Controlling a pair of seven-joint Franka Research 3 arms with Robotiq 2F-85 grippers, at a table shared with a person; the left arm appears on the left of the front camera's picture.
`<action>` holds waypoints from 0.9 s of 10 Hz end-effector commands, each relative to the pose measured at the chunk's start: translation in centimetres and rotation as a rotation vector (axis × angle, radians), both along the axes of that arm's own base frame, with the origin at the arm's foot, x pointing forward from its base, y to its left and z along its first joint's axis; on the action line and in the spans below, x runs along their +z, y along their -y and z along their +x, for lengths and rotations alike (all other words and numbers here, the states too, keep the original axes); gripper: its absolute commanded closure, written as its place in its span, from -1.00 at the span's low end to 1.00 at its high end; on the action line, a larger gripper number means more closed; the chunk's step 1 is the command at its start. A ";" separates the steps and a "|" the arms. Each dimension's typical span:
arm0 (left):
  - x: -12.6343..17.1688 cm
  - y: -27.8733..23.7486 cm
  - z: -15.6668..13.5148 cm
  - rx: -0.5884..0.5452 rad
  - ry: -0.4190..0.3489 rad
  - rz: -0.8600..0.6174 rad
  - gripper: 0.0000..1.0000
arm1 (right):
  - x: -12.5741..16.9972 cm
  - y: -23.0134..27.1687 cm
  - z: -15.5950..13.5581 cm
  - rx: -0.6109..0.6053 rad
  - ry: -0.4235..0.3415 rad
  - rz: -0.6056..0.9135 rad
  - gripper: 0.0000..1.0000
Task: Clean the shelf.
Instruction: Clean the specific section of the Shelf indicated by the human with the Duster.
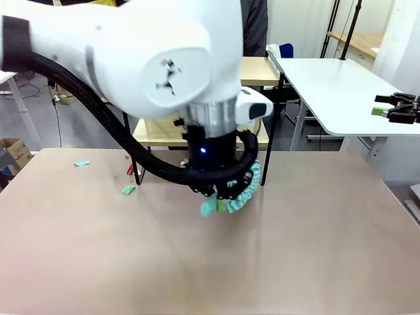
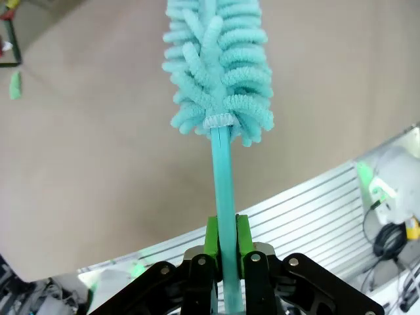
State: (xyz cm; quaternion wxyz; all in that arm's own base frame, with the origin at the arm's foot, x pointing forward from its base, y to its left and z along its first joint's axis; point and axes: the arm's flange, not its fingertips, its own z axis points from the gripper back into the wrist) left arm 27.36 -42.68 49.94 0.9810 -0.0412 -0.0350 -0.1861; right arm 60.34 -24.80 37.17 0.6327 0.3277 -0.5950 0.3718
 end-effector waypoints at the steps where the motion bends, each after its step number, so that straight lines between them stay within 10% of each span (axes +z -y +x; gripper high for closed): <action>1: -1.5 2.3 -0.5 0.084 0.100 0.037 0.74 | 0.3 -0.1 0.0 0.005 0.004 -0.003 -1.00; 9: -9.2 7.6 2.8 0.177 0.380 0.039 0.74 | 0.3 -0.1 0.0 0.005 0.004 -0.003 -1.00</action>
